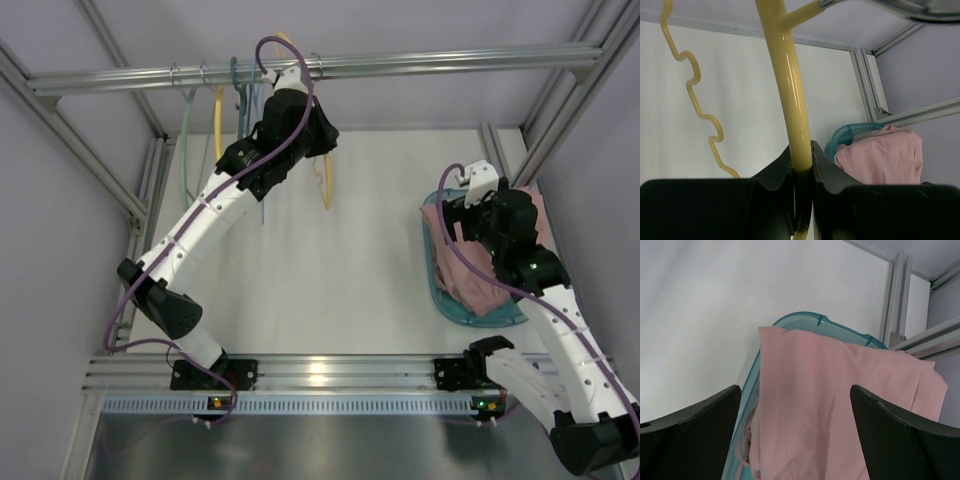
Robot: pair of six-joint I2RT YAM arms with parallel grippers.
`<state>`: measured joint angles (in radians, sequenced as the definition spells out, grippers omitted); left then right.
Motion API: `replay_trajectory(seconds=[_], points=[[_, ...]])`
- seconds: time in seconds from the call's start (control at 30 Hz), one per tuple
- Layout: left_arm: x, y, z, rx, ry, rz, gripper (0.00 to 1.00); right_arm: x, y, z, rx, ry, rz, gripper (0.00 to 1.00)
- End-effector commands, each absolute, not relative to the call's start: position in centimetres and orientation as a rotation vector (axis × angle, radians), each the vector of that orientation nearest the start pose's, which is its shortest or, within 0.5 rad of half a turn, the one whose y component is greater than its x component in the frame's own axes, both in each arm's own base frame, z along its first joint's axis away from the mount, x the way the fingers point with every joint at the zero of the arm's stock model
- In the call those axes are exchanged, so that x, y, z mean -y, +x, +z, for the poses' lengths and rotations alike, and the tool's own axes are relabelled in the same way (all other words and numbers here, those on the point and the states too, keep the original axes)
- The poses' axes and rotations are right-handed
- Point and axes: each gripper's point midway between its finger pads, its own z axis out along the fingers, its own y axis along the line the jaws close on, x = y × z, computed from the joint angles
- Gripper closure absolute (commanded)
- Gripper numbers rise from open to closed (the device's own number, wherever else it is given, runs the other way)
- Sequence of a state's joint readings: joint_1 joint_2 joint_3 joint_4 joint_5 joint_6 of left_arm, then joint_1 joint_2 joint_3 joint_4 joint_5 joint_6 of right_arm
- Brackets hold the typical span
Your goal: Remove the trousers from the hanger
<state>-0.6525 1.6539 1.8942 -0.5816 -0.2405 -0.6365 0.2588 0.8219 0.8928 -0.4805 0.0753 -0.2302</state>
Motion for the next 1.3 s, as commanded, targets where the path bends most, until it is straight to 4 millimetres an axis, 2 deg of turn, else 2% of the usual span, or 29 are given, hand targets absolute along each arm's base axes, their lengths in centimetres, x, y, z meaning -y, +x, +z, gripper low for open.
replay_trajectory(seconds=[0.0, 0.1, 0.17, 0.2, 0.3, 0.43, 0.5, 0.53, 0.6, 0.67, 0.77, 0.83, 0.9, 0.93, 1.07, 1.27], points=[[28.0, 41.0, 38.5, -1.912, -0.208, -0.670, 1.00, -5.1, 28.7, 26.6, -1.881, -0.392, -0.041, 0.09], [27.8, 41.5, 38.5, -1.907, -0.222, -0.664, 1.00, -5.1, 28.6, 26.7, -1.878, -0.385, -0.038, 0.08], [27.6, 41.7, 38.5, -1.907, -0.231, -0.663, 0.87, -5.1, 28.5, 26.8, -1.875, -0.382, -0.037, 0.08], [27.6, 41.7, 38.4, -1.911, -0.230, -0.668, 0.72, -5.0, 28.5, 26.9, -1.871, -0.380, -0.038, 0.08], [27.9, 41.0, 38.8, -1.915, -0.201, -0.701, 0.58, -4.9, 28.4, 27.2, -1.862, -0.378, -0.044, 0.07], [27.5, 39.9, 39.7, -1.892, -0.175, -0.718, 0.47, -4.7, 28.1, 27.8, -1.843, -0.365, -0.049, 0.04], [27.2, 39.4, 39.6, -1.891, -0.166, -0.718, 0.43, -4.7, 28.0, 27.9, -1.839, -0.360, -0.046, 0.02], [26.9, 38.7, 40.4, -1.871, -0.147, -0.731, 0.39, -4.8, 28.0, 27.9, -1.838, -0.355, -0.040, 0.01], [27.1, 38.0, 39.9, -1.868, -0.115, -0.736, 0.35, -4.8, 28.0, 28.0, -1.834, -0.352, -0.034, 0.01], [26.8, 36.9, 40.5, -1.840, -0.079, -0.715, 0.22, -4.9, 28.0, 28.3, -1.830, -0.348, -0.025, 0.00], [25.8, 35.8, 41.2, -1.803, -0.059, -0.652, 0.15, -5.0, 28.1, 28.8, -1.821, -0.346, -0.018, 0.01], [24.9, 35.8, 40.4, -1.807, -0.070, -0.585, 0.09, -5.1, 28.2, 29.0, -1.819, -0.348, -0.015, 0.00], [24.0, 35.2, 40.3, -1.800, -0.076, -0.557, 0.03, -5.2, 28.3, 29.2, -1.818, -0.348, -0.011, 0.01], [23.7, 35.1, 39.6, -1.812, -0.066, -0.535, 0.01, -5.3, 28.4, 29.2, -1.819, -0.351, -0.008, 0.01], [23.0, 34.4, 39.0, -1.816, -0.046, -0.517, 0.01, -5.4, 28.6, 29.7, -1.813, -0.343, -0.001, 0.01], [22.9, 33.0, 40.0, -1.784, 0.042, -0.527, 0.02, -5.7, 28.9, 30.1, -1.805, -0.346, 0.011, 0.01]])
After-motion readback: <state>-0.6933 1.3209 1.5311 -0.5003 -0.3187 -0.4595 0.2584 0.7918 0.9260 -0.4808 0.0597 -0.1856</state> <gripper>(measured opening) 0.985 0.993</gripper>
